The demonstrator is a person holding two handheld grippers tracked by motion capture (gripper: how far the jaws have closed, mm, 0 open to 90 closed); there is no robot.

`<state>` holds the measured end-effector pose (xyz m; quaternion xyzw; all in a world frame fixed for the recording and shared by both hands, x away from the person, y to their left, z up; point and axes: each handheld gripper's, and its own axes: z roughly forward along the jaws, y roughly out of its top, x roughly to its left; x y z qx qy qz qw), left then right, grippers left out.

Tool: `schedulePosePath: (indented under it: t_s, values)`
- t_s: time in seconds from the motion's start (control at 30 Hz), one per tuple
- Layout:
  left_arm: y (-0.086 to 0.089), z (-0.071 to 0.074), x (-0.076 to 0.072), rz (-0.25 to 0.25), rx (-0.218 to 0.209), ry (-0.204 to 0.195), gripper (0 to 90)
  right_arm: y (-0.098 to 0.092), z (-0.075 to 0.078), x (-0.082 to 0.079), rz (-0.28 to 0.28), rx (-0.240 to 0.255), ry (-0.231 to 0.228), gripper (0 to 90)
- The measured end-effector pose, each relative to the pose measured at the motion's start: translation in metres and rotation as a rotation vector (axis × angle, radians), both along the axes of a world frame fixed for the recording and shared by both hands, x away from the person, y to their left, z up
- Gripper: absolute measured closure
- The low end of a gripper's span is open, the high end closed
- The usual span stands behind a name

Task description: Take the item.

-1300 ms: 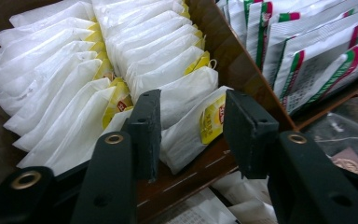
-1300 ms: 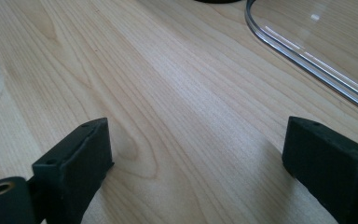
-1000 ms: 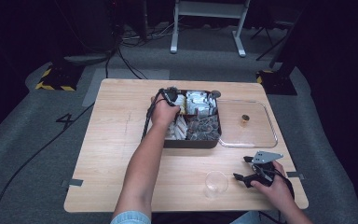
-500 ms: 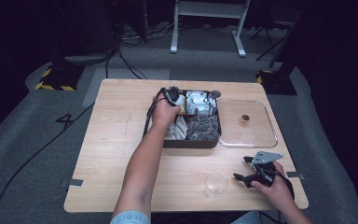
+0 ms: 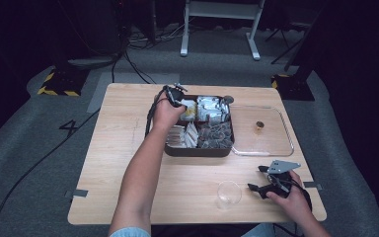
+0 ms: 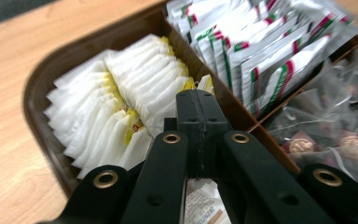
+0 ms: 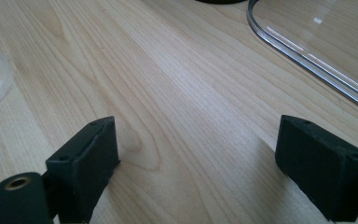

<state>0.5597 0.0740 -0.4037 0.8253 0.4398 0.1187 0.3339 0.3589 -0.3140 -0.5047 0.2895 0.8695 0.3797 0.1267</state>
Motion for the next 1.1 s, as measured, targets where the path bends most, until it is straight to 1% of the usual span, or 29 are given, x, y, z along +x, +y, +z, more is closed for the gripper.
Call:
schedulePosePath:
  t_s: [0.07, 0.17, 0.3, 0.37, 0.43, 0.5, 0.53, 0.6, 0.73, 0.9, 0.97, 1.1]
  values:
    - [0.003, 0.006, -0.003, -0.011, -0.016, -0.009, 90.0, 0.000, 0.000, 0.000, 0.001, 0.001, 0.001, 13.3]
    - [0.006, 0.014, -0.007, -0.027, -0.024, -0.019, 90.0, 0.000, 0.000, 0.000, 0.002, 0.001, 0.000, 13.3]
    - [0.011, 0.025, -0.014, -0.047, -0.045, -0.032, 90.0, 0.000, 0.000, 0.001, 0.001, 0.000, 0.000, 13.3]
    - [0.012, 0.032, -0.020, -0.060, -0.065, -0.039, 90.0, 0.000, 0.000, 0.001, 0.001, 0.000, 0.000, 13.3]
    - [0.013, 0.037, -0.025, -0.082, -0.069, -0.052, 90.0, 0.000, 0.000, 0.001, 0.001, 0.000, 0.000, 13.3]
    - [0.014, 0.044, -0.033, -0.111, -0.078, -0.070, 90.0, 0.000, 0.000, 0.001, 0.001, 0.000, -0.001, 13.4]
    - [0.014, 0.047, -0.037, -0.123, -0.089, -0.077, 90.0, 0.000, 0.000, 0.001, 0.002, 0.000, -0.001, 13.3]
    - [0.016, 0.054, -0.045, -0.143, -0.093, -0.089, 90.0, 0.000, 0.000, 0.001, 0.001, 0.000, -0.001, 13.3]
    - [0.016, 0.065, -0.060, -0.180, -0.133, -0.104, 90.0, 0.000, 0.000, 0.001, 0.001, 0.000, -0.001, 13.3]
    - [0.013, 0.074, -0.079, -0.236, -0.136, -0.129, 90.0, 0.000, 0.000, 0.001, 0.001, -0.001, -0.002, 13.4]
    - [0.012, 0.077, -0.087, -0.254, -0.147, -0.145, 90.0, 0.000, 0.000, 0.001, 0.001, -0.001, -0.002, 13.4]
    - [0.011, 0.083, -0.101, -0.298, -0.154, -0.170, 90.0, 0.000, 0.000, 0.001, 0.000, -0.001, -0.002, 13.4]
